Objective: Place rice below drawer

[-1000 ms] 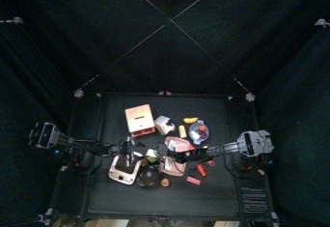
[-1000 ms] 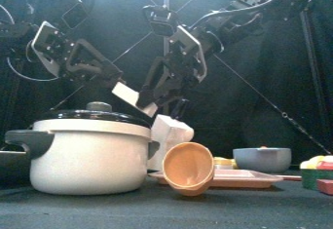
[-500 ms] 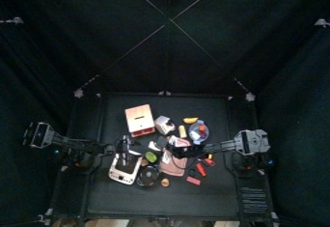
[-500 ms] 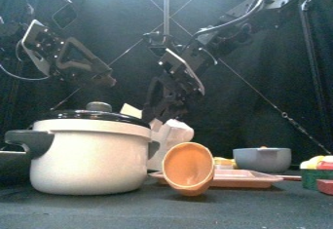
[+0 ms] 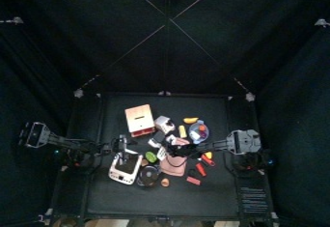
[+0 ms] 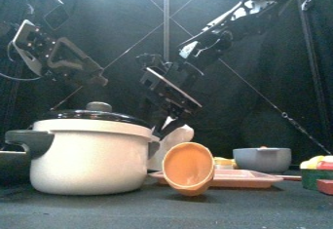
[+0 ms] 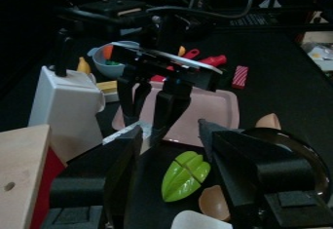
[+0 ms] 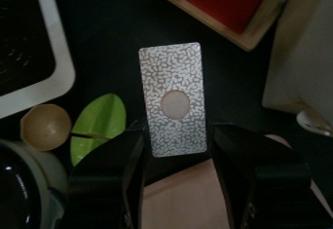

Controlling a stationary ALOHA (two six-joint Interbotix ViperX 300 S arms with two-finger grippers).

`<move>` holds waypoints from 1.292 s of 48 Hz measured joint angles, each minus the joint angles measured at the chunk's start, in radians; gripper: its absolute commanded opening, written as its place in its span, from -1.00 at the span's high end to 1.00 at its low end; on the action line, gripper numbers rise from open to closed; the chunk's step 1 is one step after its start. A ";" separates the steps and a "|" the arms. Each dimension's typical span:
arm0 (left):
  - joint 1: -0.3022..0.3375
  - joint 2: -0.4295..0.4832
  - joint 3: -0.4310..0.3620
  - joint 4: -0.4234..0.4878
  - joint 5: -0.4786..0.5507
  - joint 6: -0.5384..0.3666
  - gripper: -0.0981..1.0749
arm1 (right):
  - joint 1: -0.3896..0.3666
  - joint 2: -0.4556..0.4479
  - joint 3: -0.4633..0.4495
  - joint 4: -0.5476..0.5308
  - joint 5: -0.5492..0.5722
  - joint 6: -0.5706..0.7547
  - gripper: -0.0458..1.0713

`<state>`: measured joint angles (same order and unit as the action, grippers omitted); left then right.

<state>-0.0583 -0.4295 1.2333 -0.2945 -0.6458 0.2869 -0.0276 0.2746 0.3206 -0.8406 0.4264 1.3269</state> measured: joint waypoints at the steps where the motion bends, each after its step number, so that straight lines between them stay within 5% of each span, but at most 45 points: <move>1: 0.000 0.002 0.002 0.000 0.002 0.000 -0.63 | -0.002 0.003 -0.002 0.006 0.008 0.000 -0.16; 43: 0.000 0.000 0.002 0.000 0.003 0.000 -0.63 | -0.005 0.114 -0.107 0.229 0.095 -0.249 -0.20; 62: 0.000 0.000 0.002 0.000 0.003 0.000 -0.63 | -0.005 0.118 -0.109 0.207 0.101 -0.253 -0.51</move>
<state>-0.0583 -0.4295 1.2349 -0.2945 -0.6427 0.2869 -0.0322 0.3927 0.2117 -0.6335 0.5277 1.0738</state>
